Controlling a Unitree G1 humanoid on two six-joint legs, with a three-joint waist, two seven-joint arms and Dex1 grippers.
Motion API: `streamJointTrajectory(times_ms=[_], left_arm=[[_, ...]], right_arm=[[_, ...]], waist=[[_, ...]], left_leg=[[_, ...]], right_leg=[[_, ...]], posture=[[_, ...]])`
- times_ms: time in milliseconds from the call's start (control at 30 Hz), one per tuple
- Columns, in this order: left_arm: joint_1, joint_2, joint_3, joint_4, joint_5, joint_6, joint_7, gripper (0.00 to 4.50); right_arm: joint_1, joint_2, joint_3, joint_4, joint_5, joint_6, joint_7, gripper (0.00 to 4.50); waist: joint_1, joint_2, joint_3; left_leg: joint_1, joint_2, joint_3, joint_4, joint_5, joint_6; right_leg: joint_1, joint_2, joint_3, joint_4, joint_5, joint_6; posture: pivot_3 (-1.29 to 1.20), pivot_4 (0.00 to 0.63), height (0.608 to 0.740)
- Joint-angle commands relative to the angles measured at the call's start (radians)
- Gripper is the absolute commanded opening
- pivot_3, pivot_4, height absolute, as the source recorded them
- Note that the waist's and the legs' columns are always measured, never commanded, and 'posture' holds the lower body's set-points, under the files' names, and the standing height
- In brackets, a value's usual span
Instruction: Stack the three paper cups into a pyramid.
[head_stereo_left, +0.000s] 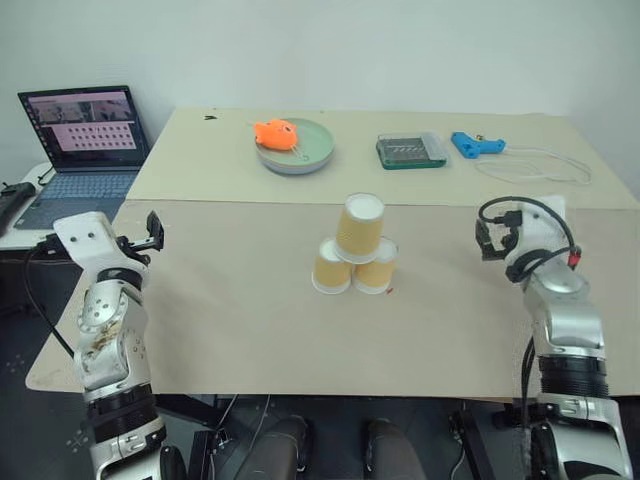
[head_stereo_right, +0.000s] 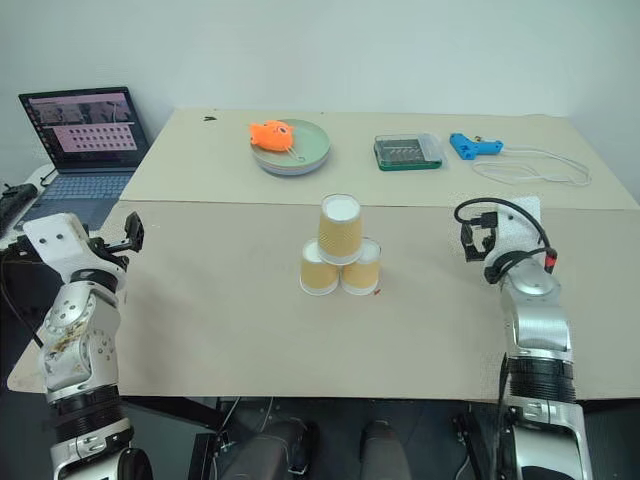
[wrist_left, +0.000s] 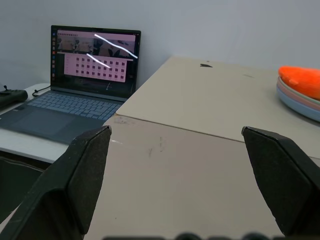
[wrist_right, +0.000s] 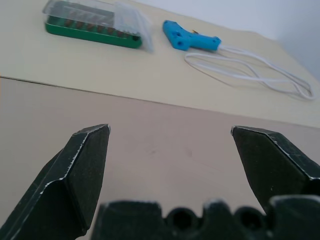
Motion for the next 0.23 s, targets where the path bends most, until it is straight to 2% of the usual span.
streamJointTrajectory(times_ms=[33,233], left_arm=[[-0.001,0.011,0.004,0.014,-0.005,-0.053,0.007,4.46],[-0.020,0.004,-0.007,0.083,-0.019,-0.120,0.010,4.46]], right_arm=[[0.000,0.001,-0.051,0.014,0.013,-0.056,-0.021,4.50],[0.026,0.017,-0.041,0.020,0.004,-0.075,-0.022,4.50]], waist=[[-0.004,0.000,0.000],[-0.015,0.000,0.000]], left_leg=[[0.000,0.000,0.000,0.000,0.000,0.000],[0.000,0.001,0.000,0.000,0.000,0.000]], right_leg=[[0.000,0.000,0.000,0.000,0.000,0.000],[0.002,0.001,0.000,0.000,0.000,0.000]], posture=[[0.00,0.150,0.730],[0.00,0.150,0.730]])
